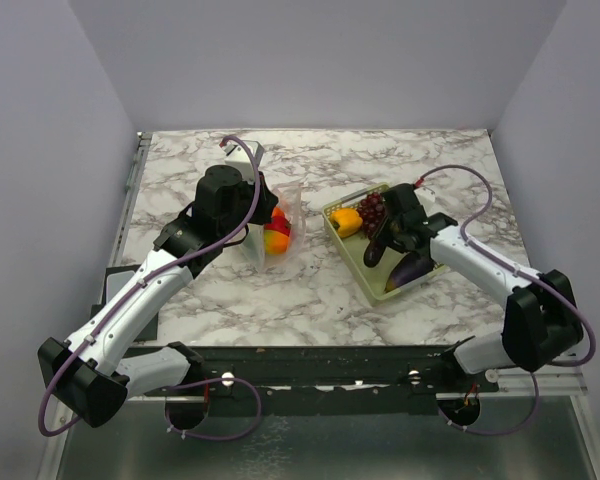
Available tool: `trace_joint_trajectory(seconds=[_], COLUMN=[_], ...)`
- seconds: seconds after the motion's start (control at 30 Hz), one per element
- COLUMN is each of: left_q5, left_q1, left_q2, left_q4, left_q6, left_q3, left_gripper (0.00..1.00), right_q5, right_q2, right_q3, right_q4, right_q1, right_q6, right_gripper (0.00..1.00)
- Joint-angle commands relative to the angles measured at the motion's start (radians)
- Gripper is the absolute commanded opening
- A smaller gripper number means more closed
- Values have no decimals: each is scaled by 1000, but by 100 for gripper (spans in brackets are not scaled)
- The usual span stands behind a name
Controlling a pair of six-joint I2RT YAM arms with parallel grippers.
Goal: Place the food in the zip-top bag and seal the zipper
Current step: Pick up the fake vegetable from the bin, then place the fake vegetable in the zipper food storage bag.
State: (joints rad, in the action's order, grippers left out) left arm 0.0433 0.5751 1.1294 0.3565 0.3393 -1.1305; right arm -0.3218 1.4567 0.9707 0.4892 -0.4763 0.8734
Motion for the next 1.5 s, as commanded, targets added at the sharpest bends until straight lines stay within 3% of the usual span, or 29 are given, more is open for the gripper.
trace_joint_trajectory(seconds=[0.0, 0.43, 0.77, 1.23, 1.47], left_q5=[4, 4, 7, 6, 6], left_q1=[-6, -6, -6, -6, -7], left_q2=[-21, -20, -25, -24, -25], left_q4=[-22, -22, -22, -21, -21], left_q6=[-7, -8, -11, -9, -9], left_q3=[8, 8, 9, 9, 9], left_gripper=[0, 0, 0, 0, 0], right_q5=[-23, 297, 601, 734, 753], right_q2=[-98, -353, -386, -325, -247], right_q3=[8, 7, 54, 182, 232], right_q4=[5, -184, -286, -256, -204], right_q1=[4, -13, -57, -249, -285], right_q6=[-35, -199, -261, -343, -314], right_gripper=[1, 1, 1, 1, 1])
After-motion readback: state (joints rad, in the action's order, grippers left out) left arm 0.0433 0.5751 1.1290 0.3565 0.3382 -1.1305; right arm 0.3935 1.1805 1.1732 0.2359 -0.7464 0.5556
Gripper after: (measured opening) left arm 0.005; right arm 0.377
